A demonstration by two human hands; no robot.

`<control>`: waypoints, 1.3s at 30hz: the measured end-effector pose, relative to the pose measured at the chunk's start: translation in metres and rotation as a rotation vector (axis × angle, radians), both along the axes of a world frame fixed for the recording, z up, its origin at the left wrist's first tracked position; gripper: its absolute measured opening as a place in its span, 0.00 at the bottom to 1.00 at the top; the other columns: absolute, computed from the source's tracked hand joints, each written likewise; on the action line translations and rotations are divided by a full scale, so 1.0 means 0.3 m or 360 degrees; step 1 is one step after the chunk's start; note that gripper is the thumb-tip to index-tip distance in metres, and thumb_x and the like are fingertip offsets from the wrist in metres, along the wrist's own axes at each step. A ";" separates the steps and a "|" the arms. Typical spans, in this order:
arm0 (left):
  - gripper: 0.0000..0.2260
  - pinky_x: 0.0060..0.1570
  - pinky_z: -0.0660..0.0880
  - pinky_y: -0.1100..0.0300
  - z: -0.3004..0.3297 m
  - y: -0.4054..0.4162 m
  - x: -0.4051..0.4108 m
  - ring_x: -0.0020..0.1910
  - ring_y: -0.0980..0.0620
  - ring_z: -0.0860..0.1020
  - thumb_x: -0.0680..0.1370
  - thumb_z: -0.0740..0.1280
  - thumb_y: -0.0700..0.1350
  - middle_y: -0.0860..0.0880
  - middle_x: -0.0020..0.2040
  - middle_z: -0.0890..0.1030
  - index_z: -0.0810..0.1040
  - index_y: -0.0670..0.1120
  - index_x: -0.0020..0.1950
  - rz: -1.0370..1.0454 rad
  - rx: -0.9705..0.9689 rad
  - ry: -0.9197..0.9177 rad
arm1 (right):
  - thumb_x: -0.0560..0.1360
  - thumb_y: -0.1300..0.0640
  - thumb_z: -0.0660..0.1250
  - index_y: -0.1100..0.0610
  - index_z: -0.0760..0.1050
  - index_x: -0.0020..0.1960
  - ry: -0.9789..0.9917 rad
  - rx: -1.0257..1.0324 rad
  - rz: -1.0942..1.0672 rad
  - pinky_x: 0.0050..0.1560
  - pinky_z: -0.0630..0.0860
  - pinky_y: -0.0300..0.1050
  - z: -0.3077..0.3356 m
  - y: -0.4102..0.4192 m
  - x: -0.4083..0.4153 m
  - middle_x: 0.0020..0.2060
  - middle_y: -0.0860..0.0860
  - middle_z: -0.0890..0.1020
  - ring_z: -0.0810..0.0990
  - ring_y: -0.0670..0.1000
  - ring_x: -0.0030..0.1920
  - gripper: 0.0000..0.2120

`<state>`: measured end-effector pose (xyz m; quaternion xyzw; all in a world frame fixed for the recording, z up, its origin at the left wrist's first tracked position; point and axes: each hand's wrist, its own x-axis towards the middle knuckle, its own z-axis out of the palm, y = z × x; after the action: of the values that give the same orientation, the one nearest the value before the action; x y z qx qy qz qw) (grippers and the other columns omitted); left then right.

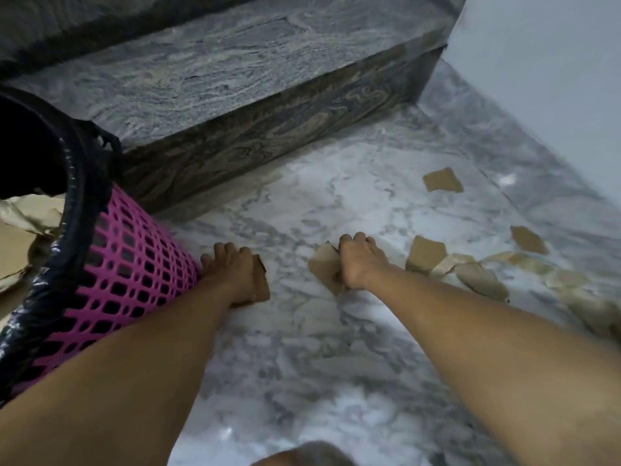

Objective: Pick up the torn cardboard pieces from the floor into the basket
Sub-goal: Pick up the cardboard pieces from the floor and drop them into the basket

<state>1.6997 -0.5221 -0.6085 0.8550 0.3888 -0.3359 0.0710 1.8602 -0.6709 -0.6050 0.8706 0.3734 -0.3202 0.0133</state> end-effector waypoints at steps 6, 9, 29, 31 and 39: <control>0.33 0.65 0.61 0.47 0.047 -0.111 0.197 0.71 0.40 0.58 0.73 0.71 0.53 0.42 0.72 0.60 0.61 0.42 0.71 -0.0101 -0.0321 -0.0187 | 0.74 0.57 0.70 0.61 0.70 0.67 0.0039 -0.0174 0.0249 0.58 0.76 0.48 0.144 -0.107 0.200 0.62 0.58 0.76 0.76 0.58 0.60 0.23; 0.32 0.67 0.63 0.46 0.096 -0.203 0.341 0.71 0.40 0.58 0.75 0.69 0.52 0.41 0.72 0.60 0.59 0.42 0.73 -0.0195 -0.0434 -0.0281 | 0.76 0.53 0.69 0.64 0.71 0.68 -0.0108 -0.0235 0.0224 0.61 0.74 0.50 0.250 -0.230 0.313 0.65 0.59 0.74 0.75 0.60 0.63 0.25; 0.28 0.58 0.66 0.46 -0.048 -0.716 0.765 0.66 0.41 0.61 0.71 0.74 0.49 0.44 0.66 0.63 0.68 0.47 0.67 -0.0745 -0.0271 -0.0504 | 0.71 0.57 0.70 0.60 0.70 0.61 0.0039 0.0257 -0.1079 0.52 0.73 0.48 -0.013 -0.878 0.228 0.59 0.59 0.71 0.75 0.61 0.55 0.21; 0.26 0.55 0.66 0.48 -0.040 -0.717 0.764 0.64 0.41 0.65 0.71 0.74 0.46 0.43 0.63 0.69 0.68 0.47 0.66 -0.0678 -0.0313 -0.0535 | 0.70 0.59 0.71 0.59 0.68 0.60 0.0090 0.0297 -0.1143 0.48 0.72 0.48 -0.011 -0.887 0.233 0.56 0.58 0.76 0.76 0.60 0.56 0.22; 0.24 0.52 0.75 0.48 0.028 -0.783 0.819 0.55 0.42 0.75 0.68 0.76 0.39 0.41 0.57 0.75 0.66 0.44 0.57 -0.0632 -0.0657 -0.0618 | 0.74 0.61 0.68 0.59 0.65 0.62 0.0101 0.0328 -0.1304 0.50 0.74 0.51 0.042 -1.038 0.275 0.57 0.59 0.77 0.76 0.61 0.56 0.20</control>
<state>1.9454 -0.7569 -0.6001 0.9295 0.1180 -0.2458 0.2485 1.9425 -0.9824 -0.5925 0.9334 0.0269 -0.2868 -0.2139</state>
